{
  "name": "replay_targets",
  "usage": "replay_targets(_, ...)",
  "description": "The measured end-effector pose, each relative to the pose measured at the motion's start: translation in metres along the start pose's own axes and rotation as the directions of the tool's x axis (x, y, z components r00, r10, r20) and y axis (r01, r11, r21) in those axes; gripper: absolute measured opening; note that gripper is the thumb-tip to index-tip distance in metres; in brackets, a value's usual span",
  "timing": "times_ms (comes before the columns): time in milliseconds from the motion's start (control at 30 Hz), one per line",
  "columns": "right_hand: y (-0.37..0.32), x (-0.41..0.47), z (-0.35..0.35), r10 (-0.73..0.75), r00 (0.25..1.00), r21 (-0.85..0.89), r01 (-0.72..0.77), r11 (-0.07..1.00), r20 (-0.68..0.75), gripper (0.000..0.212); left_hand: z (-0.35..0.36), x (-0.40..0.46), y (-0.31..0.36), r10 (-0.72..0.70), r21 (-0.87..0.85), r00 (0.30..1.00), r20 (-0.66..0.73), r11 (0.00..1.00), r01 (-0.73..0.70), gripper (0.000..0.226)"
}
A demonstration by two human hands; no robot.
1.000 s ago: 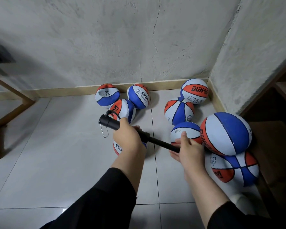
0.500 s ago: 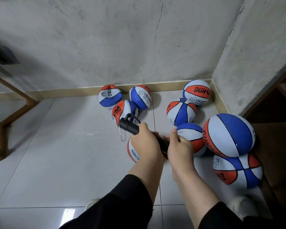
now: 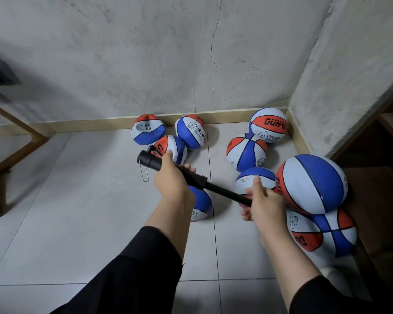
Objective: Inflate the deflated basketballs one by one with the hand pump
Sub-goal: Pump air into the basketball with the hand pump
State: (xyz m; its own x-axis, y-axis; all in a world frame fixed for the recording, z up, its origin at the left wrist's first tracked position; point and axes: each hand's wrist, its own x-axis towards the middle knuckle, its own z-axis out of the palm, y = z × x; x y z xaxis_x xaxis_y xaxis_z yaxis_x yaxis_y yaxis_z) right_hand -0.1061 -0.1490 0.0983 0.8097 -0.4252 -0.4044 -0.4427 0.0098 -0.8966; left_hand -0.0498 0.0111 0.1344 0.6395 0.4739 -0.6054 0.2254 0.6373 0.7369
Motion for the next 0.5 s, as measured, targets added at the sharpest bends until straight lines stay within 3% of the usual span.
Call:
replay_targets(267,0.004,-0.009,0.015,0.067,0.997,0.119,-0.070,0.990,0.025,0.047,0.007,-0.019,-0.022,0.049,0.072,0.998,-0.029,0.996,-0.046,0.016)
replay_targets(400,-0.001,-0.016,0.025,0.075,0.996,0.096,-0.080,0.992,0.047,0.051,0.014,-0.038,-0.033,0.052,0.121,0.999,-0.001,0.991,-0.051,0.021)
replay_targets(500,-0.003,-0.016,0.030,-0.013,0.999,-0.018,0.014,1.000,0.038,0.058,0.015,-0.049,-0.042,0.009,0.111,1.000,0.014,0.994,-0.011,0.020)
